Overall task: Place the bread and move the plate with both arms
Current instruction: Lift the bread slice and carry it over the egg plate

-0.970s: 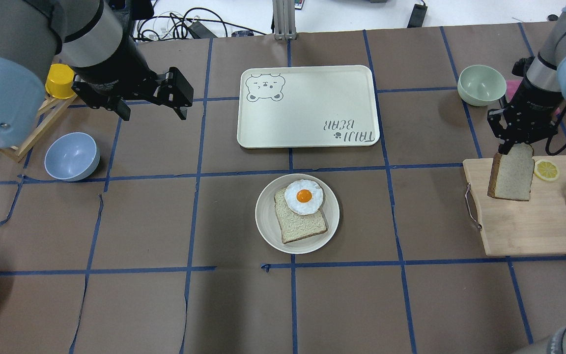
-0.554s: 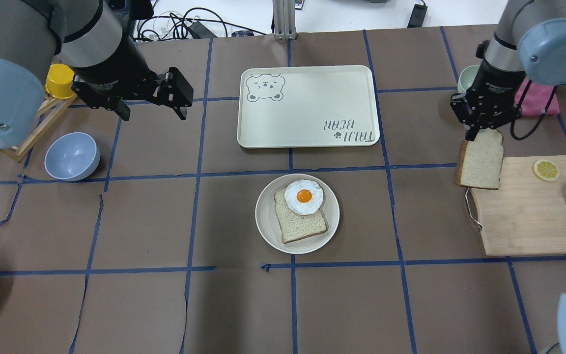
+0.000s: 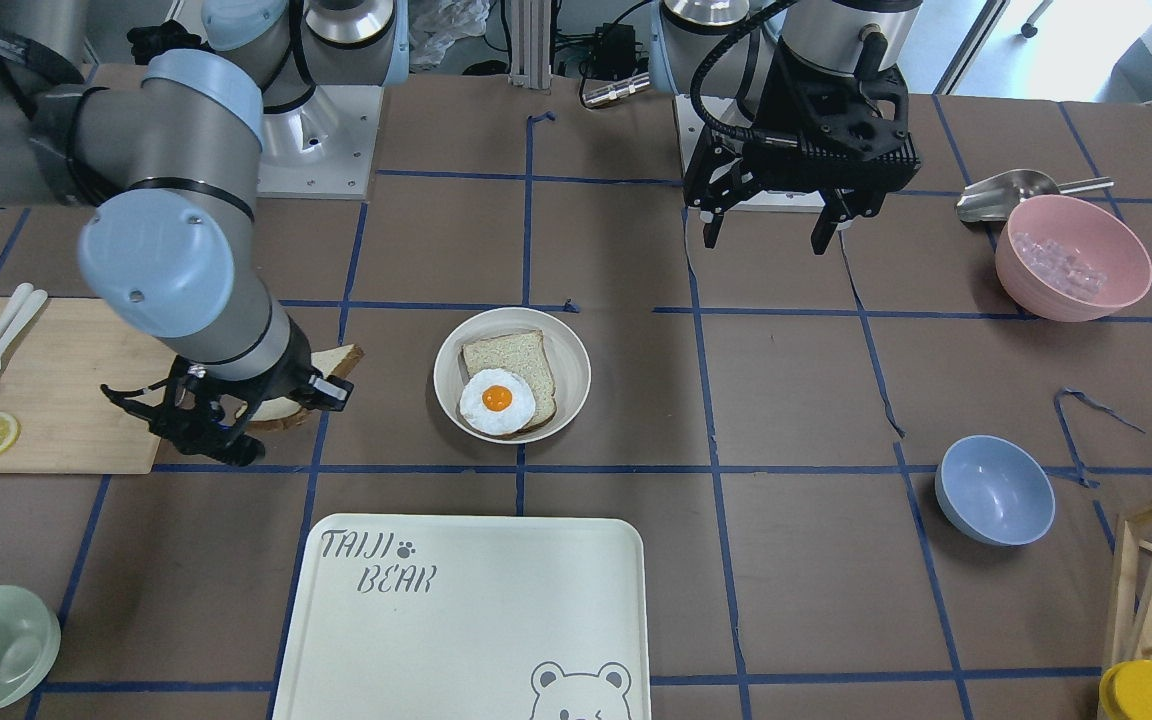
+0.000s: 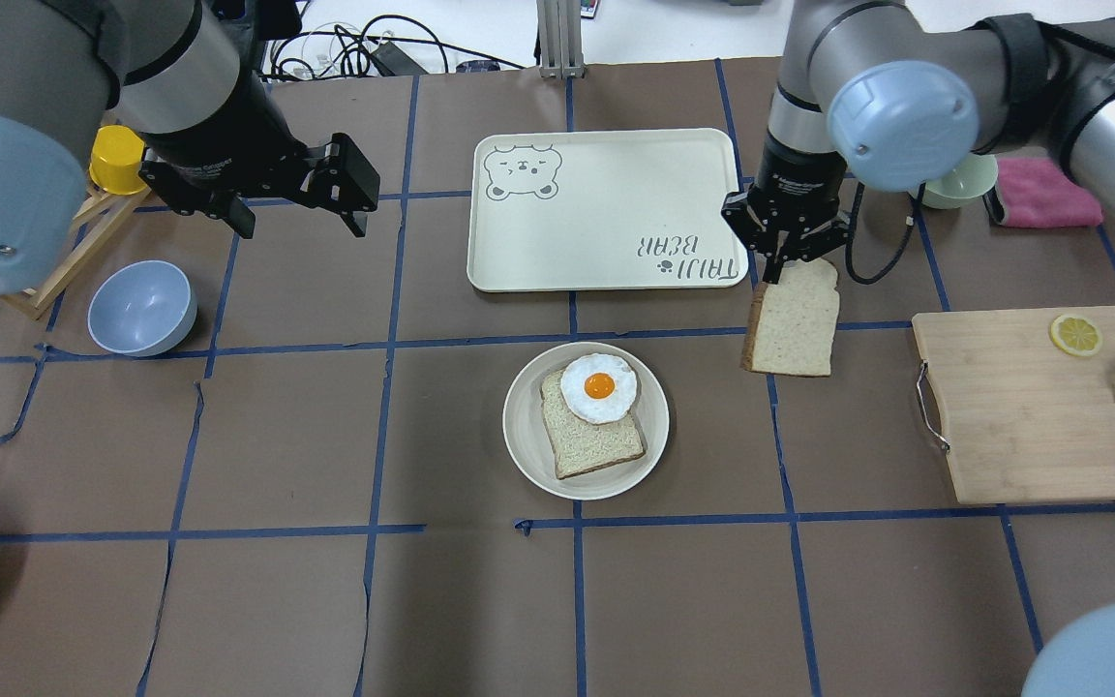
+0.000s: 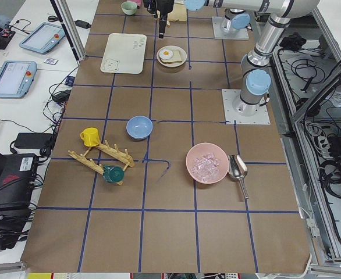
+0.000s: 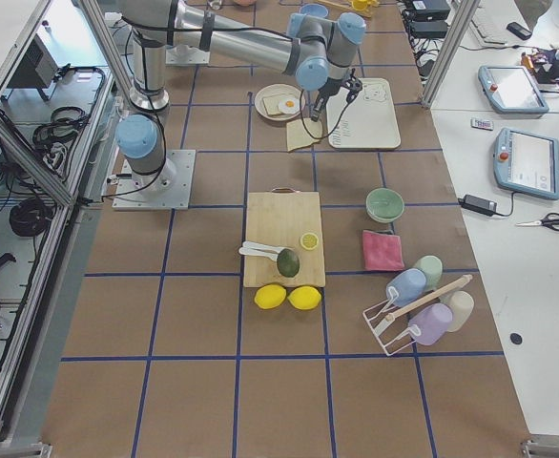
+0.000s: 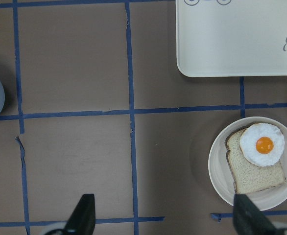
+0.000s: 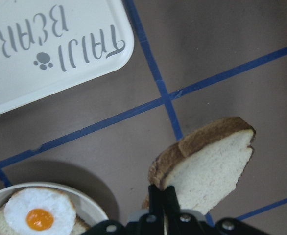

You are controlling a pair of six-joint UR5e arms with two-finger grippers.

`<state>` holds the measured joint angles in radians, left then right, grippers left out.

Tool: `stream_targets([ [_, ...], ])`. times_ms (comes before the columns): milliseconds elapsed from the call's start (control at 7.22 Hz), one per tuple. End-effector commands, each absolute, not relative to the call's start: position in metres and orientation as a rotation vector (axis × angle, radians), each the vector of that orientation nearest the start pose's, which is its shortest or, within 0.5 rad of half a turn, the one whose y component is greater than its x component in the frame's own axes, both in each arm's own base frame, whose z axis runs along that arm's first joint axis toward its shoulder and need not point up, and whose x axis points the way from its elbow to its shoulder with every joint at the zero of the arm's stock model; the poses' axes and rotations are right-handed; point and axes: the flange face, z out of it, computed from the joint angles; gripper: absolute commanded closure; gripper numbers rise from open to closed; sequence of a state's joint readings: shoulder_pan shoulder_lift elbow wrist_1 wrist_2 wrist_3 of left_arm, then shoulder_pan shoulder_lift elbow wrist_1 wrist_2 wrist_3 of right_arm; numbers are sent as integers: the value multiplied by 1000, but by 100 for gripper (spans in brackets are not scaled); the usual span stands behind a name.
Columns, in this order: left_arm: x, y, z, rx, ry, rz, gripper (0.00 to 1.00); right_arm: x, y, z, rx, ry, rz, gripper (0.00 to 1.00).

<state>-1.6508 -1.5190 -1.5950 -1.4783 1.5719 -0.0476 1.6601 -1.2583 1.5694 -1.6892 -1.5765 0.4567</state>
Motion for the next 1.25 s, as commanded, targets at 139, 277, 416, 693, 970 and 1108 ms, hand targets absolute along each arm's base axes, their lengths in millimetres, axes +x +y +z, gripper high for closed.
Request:
stream_targets([
  [139, -171, -469, 511, 50, 3140, -188, 0, 288, -528, 322, 571, 3135, 312, 100],
  [277, -171, -469, 511, 50, 3140, -188, 0, 322, -515, 315, 517, 3114, 326, 100],
  [416, -171, -469, 512, 50, 3140, -190, 0, 348, -505, 303, 456, 3126, 324, 100],
  [693, -171, -469, 511, 50, 3140, -188, 0, 364, -504, 292, 420, 3128, 299, 100],
  [970, -171, -468, 511, 50, 3140, -190, 0, 379, -505, 270, 360, 3134, 291, 100],
  [1108, -171, -469, 510, 50, 3140, -186, 0, 380, -506, 267, 352, 3133, 284, 100],
])
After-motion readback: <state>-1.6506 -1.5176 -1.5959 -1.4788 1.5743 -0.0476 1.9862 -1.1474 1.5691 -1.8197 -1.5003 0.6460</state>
